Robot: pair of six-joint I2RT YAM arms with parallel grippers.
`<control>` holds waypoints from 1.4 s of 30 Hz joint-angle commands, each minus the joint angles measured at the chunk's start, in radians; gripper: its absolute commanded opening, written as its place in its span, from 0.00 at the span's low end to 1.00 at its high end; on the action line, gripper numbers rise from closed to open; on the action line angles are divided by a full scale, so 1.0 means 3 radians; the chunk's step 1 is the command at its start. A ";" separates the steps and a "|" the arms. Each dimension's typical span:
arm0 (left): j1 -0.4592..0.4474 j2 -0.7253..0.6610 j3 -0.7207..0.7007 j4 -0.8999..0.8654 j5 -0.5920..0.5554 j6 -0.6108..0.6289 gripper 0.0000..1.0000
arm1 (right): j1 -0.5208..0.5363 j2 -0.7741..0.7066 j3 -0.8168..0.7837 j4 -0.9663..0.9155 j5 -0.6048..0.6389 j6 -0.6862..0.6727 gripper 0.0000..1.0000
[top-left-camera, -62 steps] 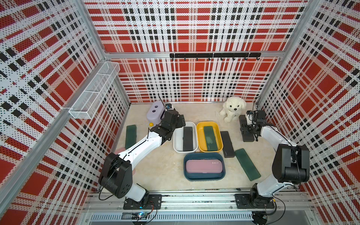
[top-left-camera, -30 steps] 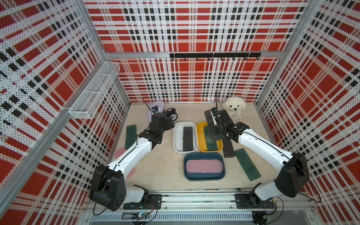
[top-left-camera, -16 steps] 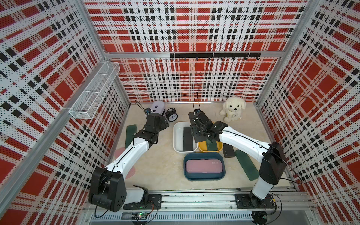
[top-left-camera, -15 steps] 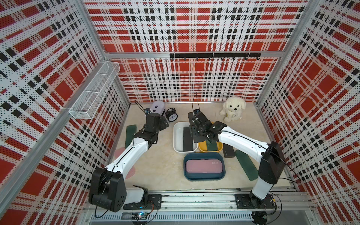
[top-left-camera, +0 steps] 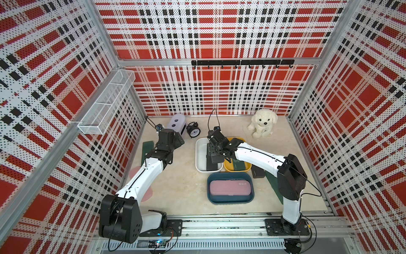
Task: Place the pencil cases by color into the storage box
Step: Place the pencil case at the storage box.
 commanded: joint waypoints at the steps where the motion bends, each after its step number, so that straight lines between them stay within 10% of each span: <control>1: 0.0045 -0.0089 -0.0040 -0.0018 0.0026 0.0028 0.92 | 0.0031 0.0119 0.0162 0.0147 0.0086 0.0062 0.59; 42: 0.0102 -0.0092 -0.0094 0.0018 0.0111 0.0080 0.92 | 0.0090 0.0739 0.0413 0.0152 0.0187 0.0090 0.58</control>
